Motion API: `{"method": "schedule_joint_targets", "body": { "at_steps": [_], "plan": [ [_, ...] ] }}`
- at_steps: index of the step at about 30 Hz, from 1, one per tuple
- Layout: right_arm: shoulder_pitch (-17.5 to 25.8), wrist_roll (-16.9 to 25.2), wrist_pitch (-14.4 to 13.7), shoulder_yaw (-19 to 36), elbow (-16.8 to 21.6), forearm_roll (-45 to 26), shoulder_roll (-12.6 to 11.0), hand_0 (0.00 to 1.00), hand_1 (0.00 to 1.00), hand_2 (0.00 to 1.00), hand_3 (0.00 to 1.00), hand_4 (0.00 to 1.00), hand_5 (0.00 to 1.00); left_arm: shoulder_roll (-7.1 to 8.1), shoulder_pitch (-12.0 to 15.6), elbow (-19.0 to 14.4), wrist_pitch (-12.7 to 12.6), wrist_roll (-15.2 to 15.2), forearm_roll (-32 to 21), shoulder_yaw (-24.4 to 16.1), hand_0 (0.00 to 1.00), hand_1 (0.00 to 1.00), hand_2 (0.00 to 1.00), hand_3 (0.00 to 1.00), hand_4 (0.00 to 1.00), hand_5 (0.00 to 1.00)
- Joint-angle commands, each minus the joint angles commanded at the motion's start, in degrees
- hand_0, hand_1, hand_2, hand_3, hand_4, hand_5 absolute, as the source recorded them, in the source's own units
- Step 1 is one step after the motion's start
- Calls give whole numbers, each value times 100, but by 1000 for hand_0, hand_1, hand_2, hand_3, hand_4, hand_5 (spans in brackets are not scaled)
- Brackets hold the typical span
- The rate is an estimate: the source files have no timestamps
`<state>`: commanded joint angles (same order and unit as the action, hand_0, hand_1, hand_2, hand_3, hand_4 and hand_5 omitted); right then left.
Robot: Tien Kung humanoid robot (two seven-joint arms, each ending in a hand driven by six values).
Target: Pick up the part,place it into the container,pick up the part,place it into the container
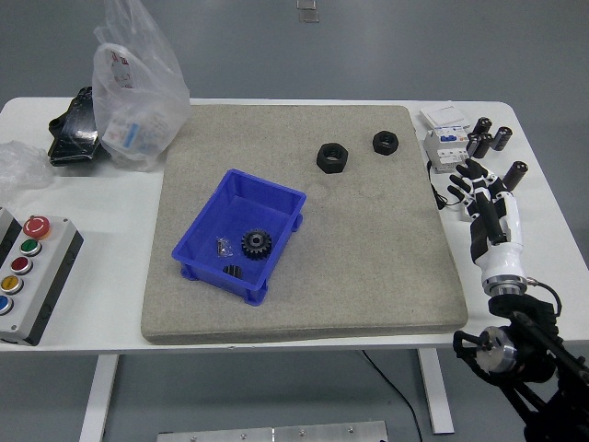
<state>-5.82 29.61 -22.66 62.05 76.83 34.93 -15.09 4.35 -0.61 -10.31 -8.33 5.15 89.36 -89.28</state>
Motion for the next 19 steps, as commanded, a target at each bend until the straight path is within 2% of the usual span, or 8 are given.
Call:
{"method": "schedule_joint_targets", "body": {
  "at_steps": [7,19],
  "plan": [
    [2,37,-59,89,57,33,50,728,689,688,664,775,537,-33,17,0,-6,19,-22,38,627,521,508,613,686,277],
    [23,57,-135,197,115,101,76,723,688,689,661,770,541,3,-47,0,26,10,6,3,627,522,509,612,686,276]
  ]
}}
